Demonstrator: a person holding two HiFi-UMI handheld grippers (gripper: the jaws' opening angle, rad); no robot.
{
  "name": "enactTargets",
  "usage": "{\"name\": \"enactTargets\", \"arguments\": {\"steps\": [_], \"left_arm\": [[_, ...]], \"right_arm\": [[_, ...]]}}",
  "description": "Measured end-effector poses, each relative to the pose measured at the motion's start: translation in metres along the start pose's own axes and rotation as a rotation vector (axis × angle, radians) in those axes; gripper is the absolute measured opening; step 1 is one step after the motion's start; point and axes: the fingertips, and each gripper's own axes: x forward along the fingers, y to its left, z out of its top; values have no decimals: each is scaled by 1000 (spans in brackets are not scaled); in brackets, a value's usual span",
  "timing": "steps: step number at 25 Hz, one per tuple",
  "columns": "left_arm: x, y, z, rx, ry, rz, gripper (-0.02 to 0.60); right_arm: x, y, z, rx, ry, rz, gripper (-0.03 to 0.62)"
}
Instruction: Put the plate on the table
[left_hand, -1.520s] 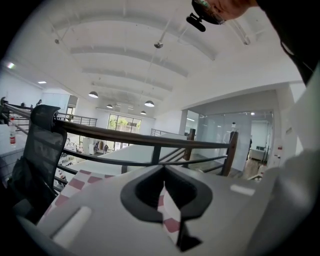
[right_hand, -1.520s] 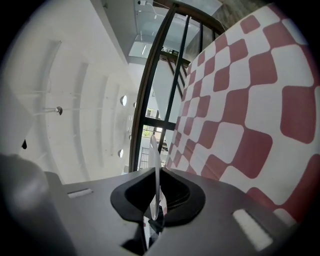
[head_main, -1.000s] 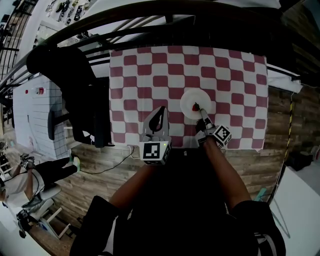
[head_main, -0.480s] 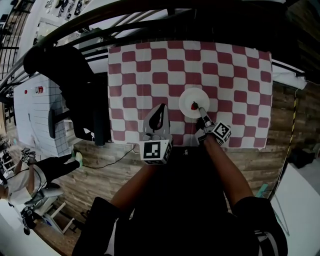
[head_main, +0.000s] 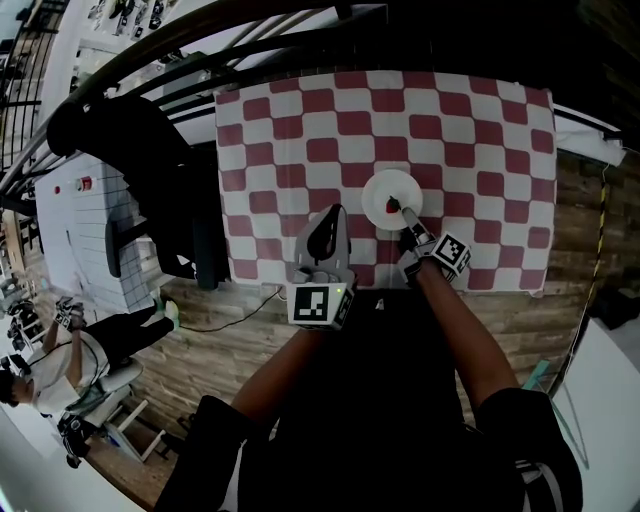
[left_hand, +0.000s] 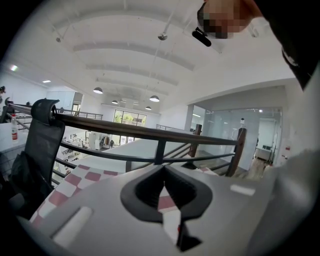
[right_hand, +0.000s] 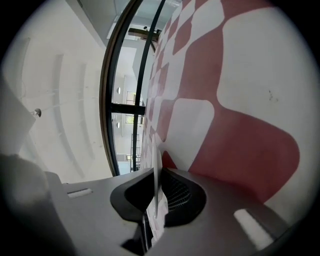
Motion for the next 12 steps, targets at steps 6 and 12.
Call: {"name": "enactTargets", "arguments": {"steps": [6,12], "left_arm": [[-4,3,1,11,-2,6,9],[-13,-13,7,77,-27,-44,9]], "right_arm": [[2,-4,-5,-4,16,-33,21],[3,0,-17,-16,79,-88,42]]}}
